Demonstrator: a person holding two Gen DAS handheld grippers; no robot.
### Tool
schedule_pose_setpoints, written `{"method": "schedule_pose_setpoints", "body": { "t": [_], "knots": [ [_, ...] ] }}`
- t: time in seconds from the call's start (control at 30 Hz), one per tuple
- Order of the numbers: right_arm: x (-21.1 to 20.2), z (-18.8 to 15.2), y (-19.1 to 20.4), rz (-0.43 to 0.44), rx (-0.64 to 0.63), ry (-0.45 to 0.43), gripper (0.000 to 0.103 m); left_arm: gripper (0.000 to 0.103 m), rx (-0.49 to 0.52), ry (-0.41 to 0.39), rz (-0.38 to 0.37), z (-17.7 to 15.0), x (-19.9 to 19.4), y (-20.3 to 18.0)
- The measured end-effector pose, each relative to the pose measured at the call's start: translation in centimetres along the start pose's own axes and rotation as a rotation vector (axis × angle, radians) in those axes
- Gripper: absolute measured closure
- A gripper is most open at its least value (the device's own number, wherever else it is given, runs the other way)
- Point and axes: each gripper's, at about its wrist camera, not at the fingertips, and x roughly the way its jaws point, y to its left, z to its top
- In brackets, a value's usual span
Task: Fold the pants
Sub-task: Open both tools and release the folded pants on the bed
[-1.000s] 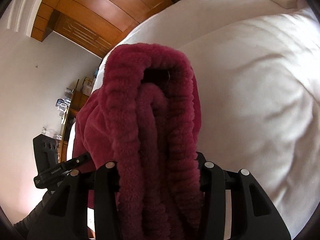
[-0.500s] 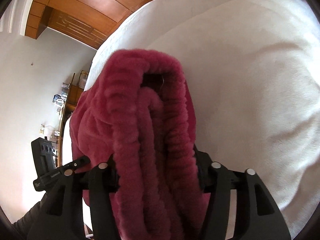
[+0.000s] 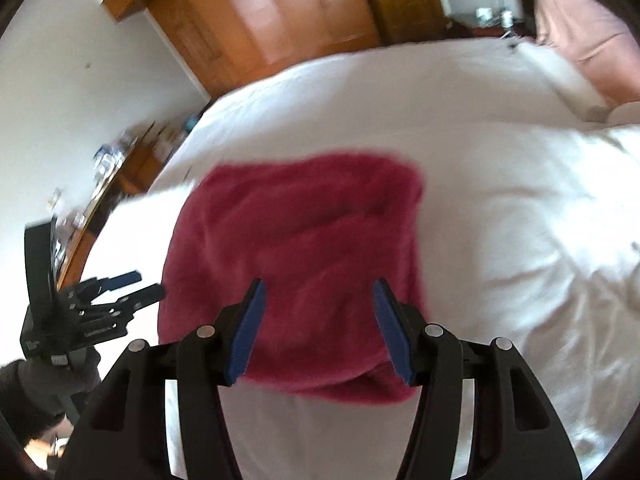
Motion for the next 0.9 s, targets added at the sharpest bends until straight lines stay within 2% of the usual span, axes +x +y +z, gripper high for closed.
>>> {"method": "schedule_pose_setpoints", "body": {
  "t": [0.13, 0.23, 0.47, 0.6, 0.73, 0.8, 0.9],
  "knots": [
    [3.0, -1.8, -0.2, -0.038, 0.005, 0.069, 0.046, 0.03, 0.013, 0.066, -0.011, -0.7, 3.1, -0.7],
    [4.9, -1.7, -0.9, -0.049, 0.034, 0.102, 0.048, 0.03, 0.04, 0.1, 0.018, -1.1, 5.1, -0.9],
    [6.6, -2.0, -1.1, -0.087, 0.003, 0.134, 0.048, 0.029, 0.056, 0.112, 0.031, -0.5, 5.2, -1.5],
    [5.2, -2.1, 0.1, -0.106, 0.011, 0.116, 0.048, 0.029, 0.021, 0.1, 0.048, -0.5, 3.0, -1.3],
    [0.4, -2.5, 2.7, -0.145, -0.002, 0.014, 0.047, 0.029, -0.004, 0.044, 0.061, -0.4, -0.8, -1.2],
    [-1.6, -3.0, 3.8, -0.166, -0.002, -0.027, 0.045, 0.024, 0.005, -0.002, 0.062, -0.4, -3.4, -1.5],
    [-5.0, -4.0, 5.9, -0.205, 0.016, -0.098, 0.032, 0.018, 0.061, -0.077, 0.077, -0.5, -7.3, -2.5]
  ]
}}
